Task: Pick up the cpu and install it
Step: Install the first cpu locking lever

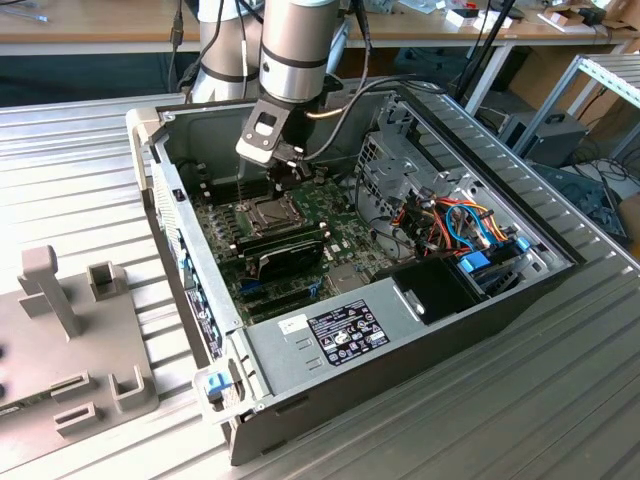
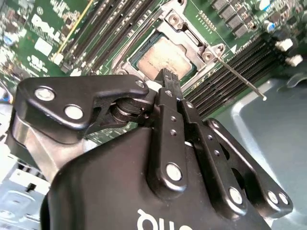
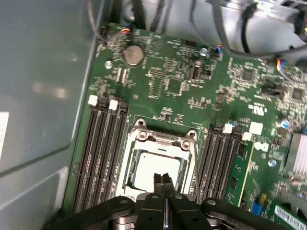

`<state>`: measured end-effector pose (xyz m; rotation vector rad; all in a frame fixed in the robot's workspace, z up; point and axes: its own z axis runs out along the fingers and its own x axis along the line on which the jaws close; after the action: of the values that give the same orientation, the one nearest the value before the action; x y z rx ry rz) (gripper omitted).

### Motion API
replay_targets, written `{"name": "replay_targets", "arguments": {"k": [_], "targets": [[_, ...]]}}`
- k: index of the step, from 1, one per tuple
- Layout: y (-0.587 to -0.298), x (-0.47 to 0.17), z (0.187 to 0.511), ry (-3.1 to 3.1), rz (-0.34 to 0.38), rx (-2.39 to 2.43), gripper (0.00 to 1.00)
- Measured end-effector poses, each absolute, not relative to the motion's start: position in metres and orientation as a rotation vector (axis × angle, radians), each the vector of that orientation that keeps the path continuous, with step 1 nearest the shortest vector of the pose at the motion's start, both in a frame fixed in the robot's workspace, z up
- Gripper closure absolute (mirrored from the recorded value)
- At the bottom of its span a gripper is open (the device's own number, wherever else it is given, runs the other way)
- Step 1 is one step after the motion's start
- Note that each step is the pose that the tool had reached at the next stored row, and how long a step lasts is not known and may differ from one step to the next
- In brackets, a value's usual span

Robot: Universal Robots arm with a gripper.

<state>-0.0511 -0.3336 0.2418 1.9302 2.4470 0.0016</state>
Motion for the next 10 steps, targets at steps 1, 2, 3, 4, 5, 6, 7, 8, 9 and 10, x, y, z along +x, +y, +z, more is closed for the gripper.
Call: {"name": "replay_targets", "arguments": {"k": [1, 2, 3, 4, 5, 6, 7, 8, 9, 10], "targets": [[-0.3336, -0.0511, 0.2418, 2.491, 0.002, 1.873, 0.89], [-0.3336, -0.0511, 0.2418, 2.516, 0.003, 1.84, 0.89], [-0.3336, -0.0511, 0.2418, 2.532, 0.003, 1.818, 0.89], [-0.3336, -0.0511, 0.2418, 2.55, 0.004, 1.792, 0.89], [-0.3336, -0.0511, 0.2418, 2.578, 0.004, 1.751, 0.89], [-0.3336, -0.0511, 0.2418, 2.596, 0.005, 1.725, 0.89], [-0.3336, -0.0511, 0.2418, 2.612, 0.005, 1.701, 0.89], [-0.3336, -0.0511, 0.2418, 2.632, 0.005, 1.669, 0.89], [-0.3336, -0.0511, 0.2418, 2.647, 0.006, 1.645, 0.89], [-0.3336, -0.0511, 0.2417, 2.669, 0.007, 1.609, 0.89]]}}
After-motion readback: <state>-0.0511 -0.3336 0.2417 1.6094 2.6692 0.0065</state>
